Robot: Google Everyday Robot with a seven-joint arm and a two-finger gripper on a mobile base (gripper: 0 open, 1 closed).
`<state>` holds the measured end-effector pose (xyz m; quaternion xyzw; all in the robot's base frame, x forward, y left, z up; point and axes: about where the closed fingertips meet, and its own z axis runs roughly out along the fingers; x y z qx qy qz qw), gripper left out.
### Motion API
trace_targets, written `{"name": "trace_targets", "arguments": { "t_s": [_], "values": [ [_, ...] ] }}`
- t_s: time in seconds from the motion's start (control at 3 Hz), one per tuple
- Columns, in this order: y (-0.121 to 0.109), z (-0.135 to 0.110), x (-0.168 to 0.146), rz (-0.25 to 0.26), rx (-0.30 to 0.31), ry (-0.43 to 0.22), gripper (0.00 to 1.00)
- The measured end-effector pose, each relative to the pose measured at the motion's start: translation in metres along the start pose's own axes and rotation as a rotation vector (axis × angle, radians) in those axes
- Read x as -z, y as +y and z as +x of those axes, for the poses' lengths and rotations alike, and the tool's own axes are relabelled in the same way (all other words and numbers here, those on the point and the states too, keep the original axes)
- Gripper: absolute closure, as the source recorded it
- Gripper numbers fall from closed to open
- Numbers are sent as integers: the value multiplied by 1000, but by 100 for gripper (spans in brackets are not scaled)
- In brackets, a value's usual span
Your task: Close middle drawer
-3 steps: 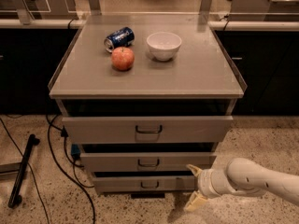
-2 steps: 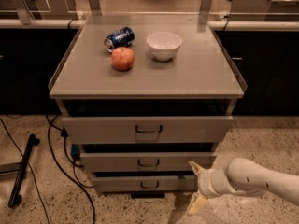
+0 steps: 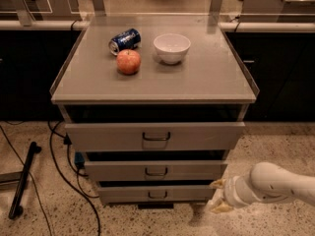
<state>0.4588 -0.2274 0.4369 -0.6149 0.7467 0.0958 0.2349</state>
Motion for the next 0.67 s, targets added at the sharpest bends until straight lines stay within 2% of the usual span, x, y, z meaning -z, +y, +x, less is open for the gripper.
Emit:
{"name": "trace_targets", "arguments": {
  "t_s": [0.33,0.67],
  "values": [
    [-32,40,56,51,-31,189,69],
    [-74,44,120,152,15,361,93]
  ]
}}
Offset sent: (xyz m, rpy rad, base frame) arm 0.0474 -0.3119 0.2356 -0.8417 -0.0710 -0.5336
